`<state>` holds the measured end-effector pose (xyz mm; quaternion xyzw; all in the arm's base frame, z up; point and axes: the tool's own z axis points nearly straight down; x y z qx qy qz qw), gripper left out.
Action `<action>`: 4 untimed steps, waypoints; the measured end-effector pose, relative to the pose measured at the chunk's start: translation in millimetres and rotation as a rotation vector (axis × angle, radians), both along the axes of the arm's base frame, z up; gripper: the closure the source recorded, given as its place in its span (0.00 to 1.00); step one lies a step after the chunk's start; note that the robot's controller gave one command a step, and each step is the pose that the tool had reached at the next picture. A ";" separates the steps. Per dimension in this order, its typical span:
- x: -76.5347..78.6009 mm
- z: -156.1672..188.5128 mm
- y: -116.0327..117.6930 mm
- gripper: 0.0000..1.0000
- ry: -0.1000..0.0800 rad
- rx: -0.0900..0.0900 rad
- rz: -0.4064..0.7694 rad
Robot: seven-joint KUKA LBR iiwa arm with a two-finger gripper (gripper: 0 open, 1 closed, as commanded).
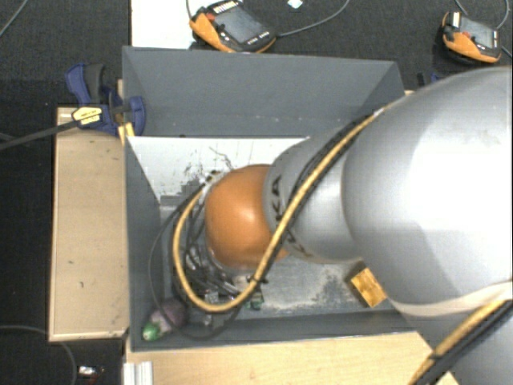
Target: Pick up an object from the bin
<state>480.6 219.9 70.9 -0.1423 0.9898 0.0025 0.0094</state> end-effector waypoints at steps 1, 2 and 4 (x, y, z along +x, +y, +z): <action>27.8 -0.5 1.0 1.00 0.010 -0.006 -0.216; 27.8 -0.3 1.0 1.00 0.010 -0.006 -0.217; 24.9 66.0 -1.2 1.00 0.020 -0.012 -0.218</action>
Offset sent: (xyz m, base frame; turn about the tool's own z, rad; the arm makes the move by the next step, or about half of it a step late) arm 0.0000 0.0000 0.0000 0.0000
